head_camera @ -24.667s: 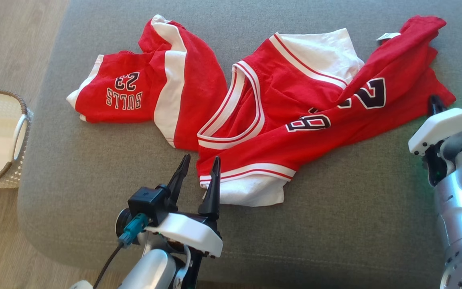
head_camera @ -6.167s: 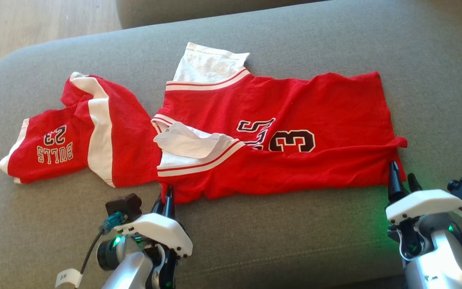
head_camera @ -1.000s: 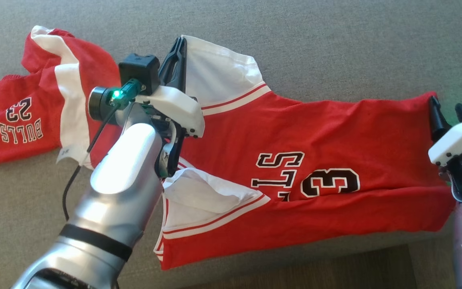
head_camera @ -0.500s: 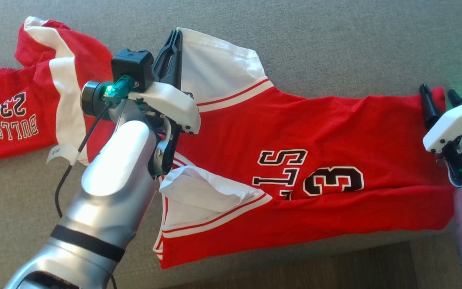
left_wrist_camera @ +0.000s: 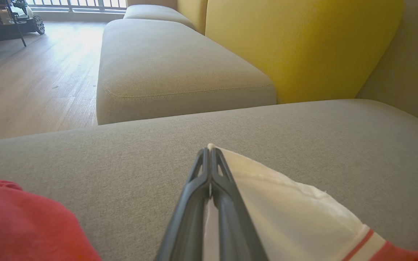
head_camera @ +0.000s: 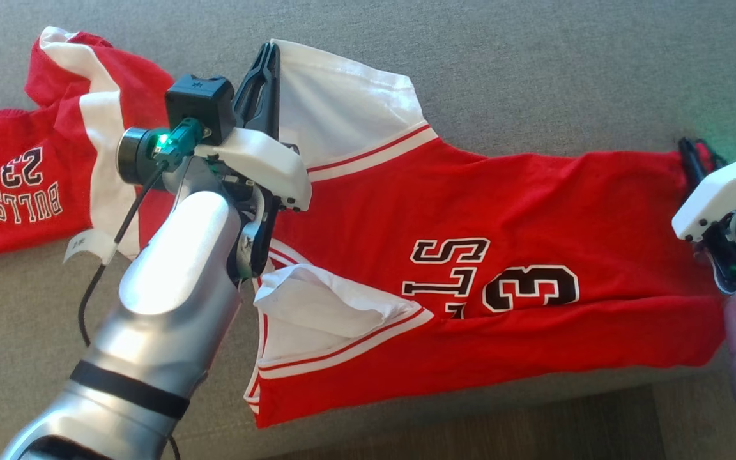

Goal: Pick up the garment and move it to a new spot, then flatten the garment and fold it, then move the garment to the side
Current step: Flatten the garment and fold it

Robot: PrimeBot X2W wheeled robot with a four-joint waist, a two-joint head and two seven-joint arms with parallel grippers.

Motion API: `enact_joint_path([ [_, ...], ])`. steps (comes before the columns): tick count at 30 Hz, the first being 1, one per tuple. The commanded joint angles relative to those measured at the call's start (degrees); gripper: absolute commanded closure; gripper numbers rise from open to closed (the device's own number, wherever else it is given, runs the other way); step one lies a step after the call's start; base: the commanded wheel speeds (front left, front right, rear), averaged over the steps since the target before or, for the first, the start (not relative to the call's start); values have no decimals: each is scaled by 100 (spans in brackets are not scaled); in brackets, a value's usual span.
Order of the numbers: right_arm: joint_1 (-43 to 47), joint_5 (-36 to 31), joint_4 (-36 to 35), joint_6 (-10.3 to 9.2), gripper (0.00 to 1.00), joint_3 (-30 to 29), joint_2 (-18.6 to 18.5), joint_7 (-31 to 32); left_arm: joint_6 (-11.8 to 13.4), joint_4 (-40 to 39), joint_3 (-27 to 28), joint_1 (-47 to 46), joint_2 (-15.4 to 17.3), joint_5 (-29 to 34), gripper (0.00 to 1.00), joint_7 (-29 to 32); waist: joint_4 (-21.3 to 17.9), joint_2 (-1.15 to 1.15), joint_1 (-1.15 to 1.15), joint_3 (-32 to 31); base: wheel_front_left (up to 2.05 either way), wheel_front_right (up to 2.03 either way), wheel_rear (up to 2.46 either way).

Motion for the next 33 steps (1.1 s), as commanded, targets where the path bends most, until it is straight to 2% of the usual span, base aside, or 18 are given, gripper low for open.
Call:
enact_joint_path([
  [1, 26, 45, -26, 41, 100, 161, -46, 44, 43, -196, 191, -86, 174, -24, 100, 6, -9, 0, 0, -23, 0, 0, 0],
  [10, 95, 216, -161, 41, 100, 296, -139, -498, 66, -394, 316, 77, 224, -209, 100, -67, 18, 0, 0, -230, 0, 0, 0],
  [14, 269, 359, -265, 41, 100, 304, -191, -648, 18, -588, 295, 273, 346, -253, 100, -42, 57, 0, 0, -357, 0, 0, 0],
  [20, 469, 428, -305, 41, 100, 158, -307, -760, 102, -990, 443, 544, 515, -358, 100, -94, 124, 0, 0, -503, 0, 0, 0],
  [27, 297, 374, -295, 41, 100, 139, -340, -785, 74, -1139, 460, 556, 569, -407, 100, -97, 136, 0, 0, -437, 0, 0, 0],
  [33, -32, 312, -177, 41, 100, 176, -358, -925, -46, -1068, 452, 220, 631, -358, 100, -108, 112, 0, 0, -284, 0, 0, 0],
])
